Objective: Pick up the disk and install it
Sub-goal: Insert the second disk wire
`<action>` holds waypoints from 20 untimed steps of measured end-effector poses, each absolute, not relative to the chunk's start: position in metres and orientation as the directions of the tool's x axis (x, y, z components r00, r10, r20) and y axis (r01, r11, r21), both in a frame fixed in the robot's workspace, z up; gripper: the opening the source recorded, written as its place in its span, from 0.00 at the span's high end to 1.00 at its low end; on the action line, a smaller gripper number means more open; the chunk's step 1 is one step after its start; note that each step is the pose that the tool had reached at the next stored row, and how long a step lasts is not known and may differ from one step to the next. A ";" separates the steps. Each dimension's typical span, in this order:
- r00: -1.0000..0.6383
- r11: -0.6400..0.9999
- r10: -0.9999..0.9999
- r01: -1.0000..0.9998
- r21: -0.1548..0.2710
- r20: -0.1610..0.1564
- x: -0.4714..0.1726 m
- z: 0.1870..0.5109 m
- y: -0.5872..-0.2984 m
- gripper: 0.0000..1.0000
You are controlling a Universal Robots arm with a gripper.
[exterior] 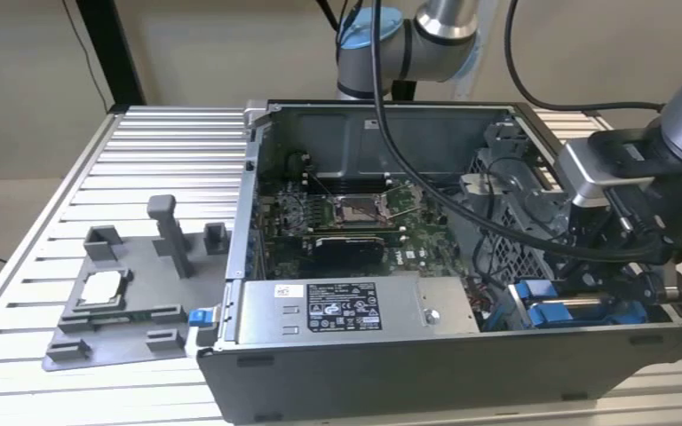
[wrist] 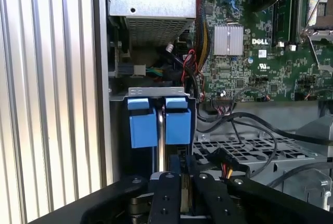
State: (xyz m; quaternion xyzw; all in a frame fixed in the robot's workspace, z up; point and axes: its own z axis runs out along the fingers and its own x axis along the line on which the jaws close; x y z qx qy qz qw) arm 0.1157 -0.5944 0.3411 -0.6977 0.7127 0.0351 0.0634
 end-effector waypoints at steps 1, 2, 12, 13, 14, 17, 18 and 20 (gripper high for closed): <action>-0.018 0.024 -0.990 -0.999 -0.039 -0.139 0.116 0.341 -0.594 1.00; -0.018 0.024 -0.990 -0.999 -0.039 -0.139 0.116 0.341 -0.594 1.00; -0.018 0.024 -0.990 -0.999 -0.042 -0.139 0.116 0.338 -0.593 1.00; -0.018 0.024 -0.990 -0.999 -0.042 -0.139 0.115 0.338 -0.592 1.00; -0.018 0.024 -0.990 -0.999 -0.042 -0.139 0.116 0.338 -0.592 1.00; -0.018 0.024 -0.990 -0.999 -0.042 -0.139 0.115 0.336 -0.592 1.00; -0.018 0.024 -0.990 -0.999 -0.042 -0.139 0.115 0.336 -0.592 1.00; -0.018 0.024 -0.990 -0.999 -0.042 -0.139 0.115 0.335 -0.592 1.00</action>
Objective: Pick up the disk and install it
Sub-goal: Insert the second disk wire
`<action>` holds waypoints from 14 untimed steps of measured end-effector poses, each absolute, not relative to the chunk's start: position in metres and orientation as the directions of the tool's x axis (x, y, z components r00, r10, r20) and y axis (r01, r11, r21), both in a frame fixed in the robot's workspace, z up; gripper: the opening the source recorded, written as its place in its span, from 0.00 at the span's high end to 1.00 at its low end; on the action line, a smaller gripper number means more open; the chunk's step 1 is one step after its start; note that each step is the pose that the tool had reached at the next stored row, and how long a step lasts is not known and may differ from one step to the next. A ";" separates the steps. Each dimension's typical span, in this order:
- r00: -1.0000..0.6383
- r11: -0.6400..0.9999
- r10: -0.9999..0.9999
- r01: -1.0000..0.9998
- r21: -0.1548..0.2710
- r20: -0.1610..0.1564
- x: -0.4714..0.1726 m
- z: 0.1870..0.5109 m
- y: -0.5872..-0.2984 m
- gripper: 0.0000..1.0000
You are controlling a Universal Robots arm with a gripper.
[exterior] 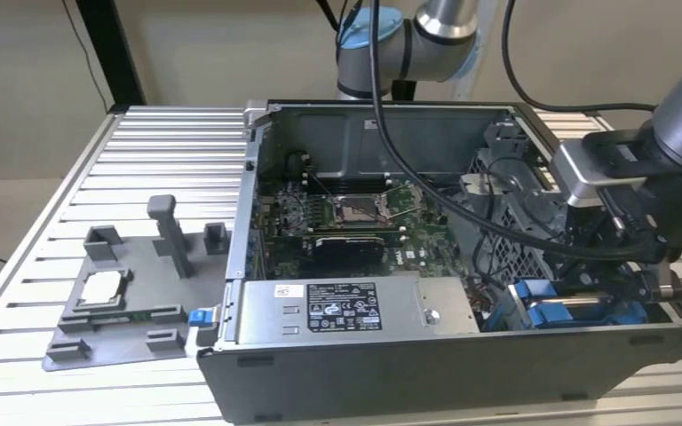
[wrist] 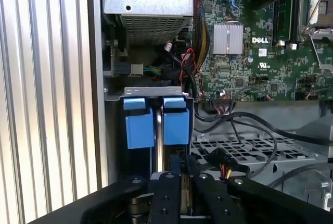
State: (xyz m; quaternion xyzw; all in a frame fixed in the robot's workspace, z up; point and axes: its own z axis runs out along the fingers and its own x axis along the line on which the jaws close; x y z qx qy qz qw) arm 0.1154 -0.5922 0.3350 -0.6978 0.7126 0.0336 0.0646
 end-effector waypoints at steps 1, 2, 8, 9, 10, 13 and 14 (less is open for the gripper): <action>-0.018 0.024 -0.990 -0.999 -0.042 -0.138 0.115 0.335 -0.592 1.00; -0.018 0.024 -0.990 -0.999 -0.042 -0.139 0.115 0.334 -0.592 1.00; -0.018 0.024 -0.990 -0.999 -0.042 -0.139 0.115 0.332 -0.592 1.00; -0.018 0.024 -0.990 -0.999 -0.042 -0.139 0.115 0.332 -0.592 1.00; -0.018 0.024 -0.990 -0.999 -0.042 -0.140 0.115 0.333 -0.592 1.00; -0.018 0.024 -0.989 -0.999 -0.042 -0.145 0.115 0.333 -0.592 1.00; -0.018 0.024 -0.989 -0.999 -0.042 -0.147 0.115 0.334 -0.592 1.00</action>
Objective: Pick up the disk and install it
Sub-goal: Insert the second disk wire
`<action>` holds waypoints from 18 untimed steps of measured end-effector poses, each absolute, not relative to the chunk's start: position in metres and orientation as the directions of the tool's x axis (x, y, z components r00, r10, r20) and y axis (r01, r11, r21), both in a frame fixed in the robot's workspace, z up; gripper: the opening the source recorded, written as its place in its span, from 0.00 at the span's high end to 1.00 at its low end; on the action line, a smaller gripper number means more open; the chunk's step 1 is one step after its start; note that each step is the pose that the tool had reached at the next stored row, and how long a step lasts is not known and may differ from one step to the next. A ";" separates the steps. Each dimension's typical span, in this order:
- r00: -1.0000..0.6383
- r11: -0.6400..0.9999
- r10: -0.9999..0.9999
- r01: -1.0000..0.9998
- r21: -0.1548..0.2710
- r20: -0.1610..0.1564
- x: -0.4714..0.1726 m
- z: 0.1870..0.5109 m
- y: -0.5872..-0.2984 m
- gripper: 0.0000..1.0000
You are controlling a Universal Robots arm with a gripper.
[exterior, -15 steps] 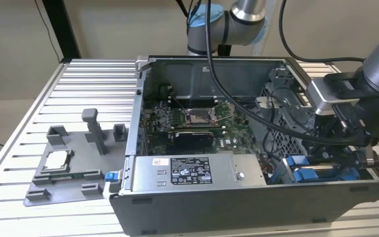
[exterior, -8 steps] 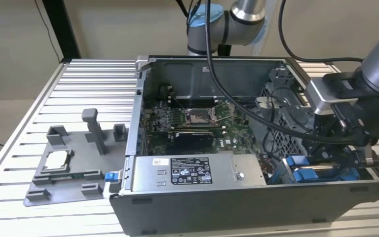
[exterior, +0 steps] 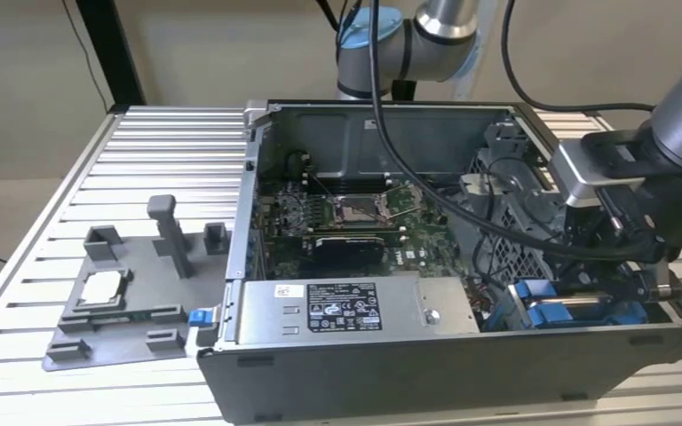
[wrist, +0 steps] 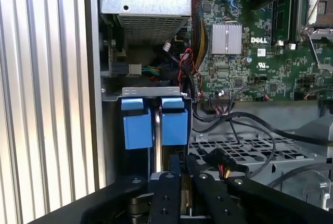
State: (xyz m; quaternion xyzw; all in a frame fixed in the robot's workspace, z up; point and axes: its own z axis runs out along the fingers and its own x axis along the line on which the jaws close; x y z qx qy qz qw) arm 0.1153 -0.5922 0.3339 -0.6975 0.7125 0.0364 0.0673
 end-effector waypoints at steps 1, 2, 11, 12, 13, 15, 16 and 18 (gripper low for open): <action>-0.018 0.024 -0.989 -0.999 -0.042 -0.148 0.115 0.335 -0.592 1.00; -0.018 0.024 -0.989 -0.999 -0.042 -0.148 0.115 0.335 -0.592 1.00; -0.018 0.024 -0.989 -0.999 -0.042 -0.147 0.115 0.336 -0.592 1.00; -0.018 0.024 -0.989 -0.999 -0.042 -0.147 0.115 0.336 -0.592 1.00; -0.018 0.024 -0.989 -0.999 -0.042 -0.147 0.115 0.336 -0.592 1.00; -0.018 0.024 -0.989 -0.999 -0.042 -0.148 0.115 0.337 -0.592 1.00; -0.018 0.024 -0.989 -0.999 -0.041 -0.148 0.115 0.338 -0.592 1.00; -0.018 0.024 -0.989 -0.999 -0.041 -0.147 0.115 0.340 -0.592 1.00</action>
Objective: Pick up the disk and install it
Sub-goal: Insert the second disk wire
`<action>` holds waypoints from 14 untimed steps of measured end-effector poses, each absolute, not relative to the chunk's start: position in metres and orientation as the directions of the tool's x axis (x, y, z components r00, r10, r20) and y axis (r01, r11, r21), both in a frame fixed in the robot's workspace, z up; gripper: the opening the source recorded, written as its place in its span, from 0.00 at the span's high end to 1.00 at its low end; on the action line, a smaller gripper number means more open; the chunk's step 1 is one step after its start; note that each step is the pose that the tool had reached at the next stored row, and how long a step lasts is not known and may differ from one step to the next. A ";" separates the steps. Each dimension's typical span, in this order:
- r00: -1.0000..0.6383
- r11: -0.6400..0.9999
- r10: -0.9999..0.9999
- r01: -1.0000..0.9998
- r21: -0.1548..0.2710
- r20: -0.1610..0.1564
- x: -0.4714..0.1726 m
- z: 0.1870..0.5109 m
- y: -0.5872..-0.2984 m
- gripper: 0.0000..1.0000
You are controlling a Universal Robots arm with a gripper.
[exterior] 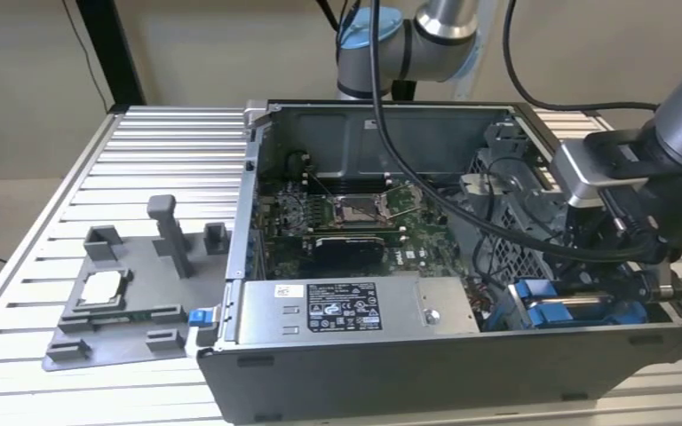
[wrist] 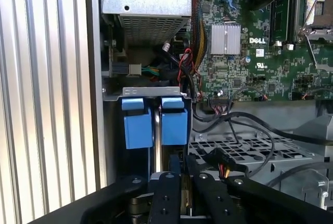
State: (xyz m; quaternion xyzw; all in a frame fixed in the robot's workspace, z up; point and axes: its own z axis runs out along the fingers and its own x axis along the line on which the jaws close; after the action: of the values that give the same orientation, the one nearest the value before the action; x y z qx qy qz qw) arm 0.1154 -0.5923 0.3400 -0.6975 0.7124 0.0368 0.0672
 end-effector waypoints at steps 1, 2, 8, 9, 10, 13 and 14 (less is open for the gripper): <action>-0.018 0.024 -0.989 -0.999 -0.041 -0.147 0.115 0.341 -0.592 1.00; -0.018 0.024 -0.989 -0.999 -0.041 -0.147 0.115 0.341 -0.592 1.00; -0.018 0.024 -0.989 -0.999 -0.042 -0.147 0.115 0.341 -0.592 1.00; -0.018 0.024 -0.989 -0.999 -0.043 -0.147 0.115 0.341 -0.592 1.00; -0.018 0.024 -0.989 -0.999 -0.043 -0.147 0.115 0.341 -0.592 1.00; -0.018 0.024 -0.989 -0.999 -0.043 -0.147 0.115 0.341 -0.592 1.00; -0.018 0.024 -0.989 -0.999 -0.043 -0.147 0.115 0.340 -0.592 1.00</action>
State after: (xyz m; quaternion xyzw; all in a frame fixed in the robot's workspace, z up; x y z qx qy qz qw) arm 0.1153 -0.5923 0.3403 -0.6975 0.7124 0.0363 0.0677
